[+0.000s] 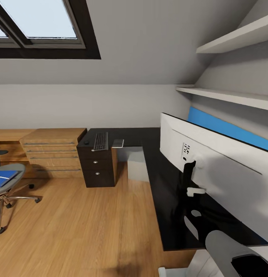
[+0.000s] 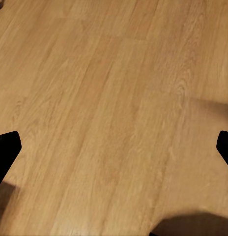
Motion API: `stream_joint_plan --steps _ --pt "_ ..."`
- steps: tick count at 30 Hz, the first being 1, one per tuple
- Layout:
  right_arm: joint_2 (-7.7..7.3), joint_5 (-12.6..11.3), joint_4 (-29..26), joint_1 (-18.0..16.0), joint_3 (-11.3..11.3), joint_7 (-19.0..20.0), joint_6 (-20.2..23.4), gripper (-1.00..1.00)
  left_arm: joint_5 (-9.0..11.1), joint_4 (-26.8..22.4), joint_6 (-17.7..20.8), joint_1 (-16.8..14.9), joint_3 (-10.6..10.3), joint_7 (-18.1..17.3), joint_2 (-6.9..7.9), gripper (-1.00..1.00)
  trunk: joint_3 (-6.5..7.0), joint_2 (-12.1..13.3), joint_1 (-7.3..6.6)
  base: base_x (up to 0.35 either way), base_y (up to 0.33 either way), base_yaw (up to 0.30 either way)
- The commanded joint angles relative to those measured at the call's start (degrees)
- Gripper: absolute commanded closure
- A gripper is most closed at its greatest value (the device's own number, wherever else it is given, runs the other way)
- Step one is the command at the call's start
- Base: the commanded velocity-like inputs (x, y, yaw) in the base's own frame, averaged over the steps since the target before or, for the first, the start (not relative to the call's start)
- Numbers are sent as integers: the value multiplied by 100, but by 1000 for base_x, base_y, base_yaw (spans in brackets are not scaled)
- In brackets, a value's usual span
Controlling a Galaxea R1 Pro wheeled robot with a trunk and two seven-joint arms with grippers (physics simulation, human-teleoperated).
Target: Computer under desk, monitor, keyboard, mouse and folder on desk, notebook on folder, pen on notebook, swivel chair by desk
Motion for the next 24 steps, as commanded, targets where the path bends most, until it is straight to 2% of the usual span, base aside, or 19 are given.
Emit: stream_joint_plan --steps 1,17,24 --pt "-3 -55 8 -6 52 -22 -19 -100 33 1 -14 -3 -50 29 5 -100 -6 -4 0 0 0 0" --pt "-3 -55 5 -5 43 -19 -19 -100 33 2 -14 -3 -49 11 22 -100 -6 -4 0 -2 0 0" --pt "-5 -47 0 -5 43 -18 -26 -100 33 2 -14 -3 -49 9 20 -100 -6 -4 0 -207 0 0"
